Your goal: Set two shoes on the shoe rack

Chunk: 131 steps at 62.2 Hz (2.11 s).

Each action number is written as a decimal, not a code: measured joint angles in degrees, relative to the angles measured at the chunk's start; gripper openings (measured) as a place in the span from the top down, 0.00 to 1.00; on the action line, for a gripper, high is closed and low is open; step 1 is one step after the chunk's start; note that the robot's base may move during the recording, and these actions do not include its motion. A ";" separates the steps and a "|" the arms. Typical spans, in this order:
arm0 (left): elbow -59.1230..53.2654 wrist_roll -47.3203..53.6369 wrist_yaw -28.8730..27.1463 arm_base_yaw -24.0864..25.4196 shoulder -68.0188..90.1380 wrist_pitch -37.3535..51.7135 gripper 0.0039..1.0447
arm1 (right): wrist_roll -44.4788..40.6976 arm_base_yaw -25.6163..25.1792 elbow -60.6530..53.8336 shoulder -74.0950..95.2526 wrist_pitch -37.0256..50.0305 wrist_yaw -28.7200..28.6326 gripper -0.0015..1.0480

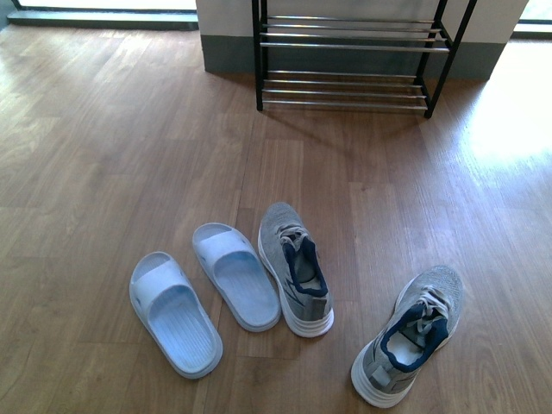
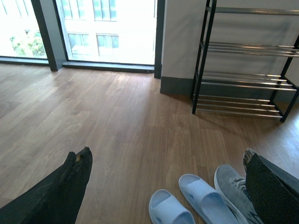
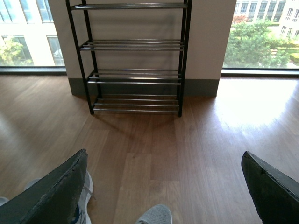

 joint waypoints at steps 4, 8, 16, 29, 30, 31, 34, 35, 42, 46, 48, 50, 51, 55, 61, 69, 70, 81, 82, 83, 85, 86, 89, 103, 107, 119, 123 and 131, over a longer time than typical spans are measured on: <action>0.00 0.00 0.00 0.00 0.00 0.00 0.09 | 0.00 0.00 0.00 0.00 0.00 0.00 0.09; 0.00 0.00 0.00 0.00 0.00 0.00 0.09 | 0.00 0.00 0.00 0.00 0.00 0.02 0.09; 0.00 0.00 0.00 0.00 0.00 0.00 0.09 | 0.00 0.00 0.00 0.00 0.00 0.00 0.09; 0.00 0.00 0.02 0.00 0.00 0.00 0.09 | 3.04 -0.44 4.57 27.23 10.54 -17.22 0.09; 0.00 0.00 -0.02 0.00 0.00 0.00 0.09 | 3.15 0.17 5.38 31.10 12.61 -16.85 0.09; 0.00 0.00 0.00 0.00 0.00 0.00 0.09 | 3.26 0.63 6.23 35.15 14.78 -16.22 0.09; 0.00 0.00 0.00 0.00 0.00 0.00 0.09 | 3.45 1.57 8.44 45.46 20.26 -14.21 0.09; 0.00 0.00 0.00 0.00 0.00 0.00 0.09 | 3.56 1.73 8.92 47.54 21.31 -13.84 0.09; 0.00 0.00 0.00 0.00 0.00 0.00 0.09 | 4.83 3.02 14.21 69.99 29.90 -10.08 0.09; 0.00 0.00 0.00 0.00 0.00 0.00 0.09 | 4.83 3.96 17.25 82.66 33.53 -7.78 0.09; 0.00 0.00 0.00 0.00 0.00 0.00 0.09 | 4.85 4.28 18.56 87.65 34.58 -7.08 0.09; 0.00 0.00 0.00 0.00 0.00 0.00 0.09 | 4.98 4.61 19.87 92.37 35.34 -6.23 0.09; 0.00 0.00 0.00 0.00 0.00 0.00 0.09 | 4.98 4.72 20.33 93.90 35.56 -6.03 0.09; 0.00 0.00 0.00 0.00 0.00 0.00 0.09 | 5.20 5.22 23.10 102.47 36.24 -4.83 0.09; 0.00 0.00 0.00 0.00 0.00 0.00 0.09 | 6.27 5.81 27.61 114.86 36.24 -3.61 0.09; 0.00 0.00 0.00 0.00 0.00 0.00 0.09 | 7.82 6.43 32.59 127.95 36.20 -2.01 0.09; 0.00 0.00 0.00 0.00 0.00 0.00 0.09 | 8.13 6.56 33.24 129.59 36.17 -1.70 0.09; 0.00 0.00 0.00 0.00 0.00 0.00 0.09 | 14.25 7.41 41.11 143.29 33.68 -2.21 0.09; 0.00 0.00 0.00 0.00 0.00 0.00 0.09 | 14.78 7.41 41.75 144.04 33.55 -2.23 0.09; 0.00 0.00 0.00 0.00 0.00 0.00 0.09 | 15.28 7.41 42.36 144.78 33.40 -2.25 0.09; 0.00 0.00 0.00 0.00 0.00 0.00 0.09 | 15.78 7.41 43.60 146.14 32.98 -2.27 0.09; 0.00 0.00 0.00 0.00 0.00 0.00 0.09 | 16.13 7.37 44.24 146.79 32.74 -2.27 0.09; 0.00 0.00 0.00 0.00 0.00 0.00 0.09 | 17.18 7.02 46.53 149.06 31.91 -2.08 0.09; 0.00 0.00 0.00 0.00 0.00 0.00 0.09 | 18.71 4.50 53.66 154.48 29.53 -1.46 0.09; 0.00 0.00 0.00 0.00 0.00 0.00 0.09 | 18.73 4.28 54.86 155.01 29.09 -1.29 0.11; 0.00 0.00 0.00 0.00 0.00 0.00 0.09 | 18.64 4.31 57.37 156.30 28.26 -1.38 0.39; 0.00 0.00 0.00 0.00 0.00 0.00 0.09 | 18.62 4.33 58.07 156.91 28.02 -1.60 0.49; 0.00 0.00 0.00 0.00 0.00 0.00 0.09 | 18.51 4.70 58.86 157.65 27.93 -2.47 0.67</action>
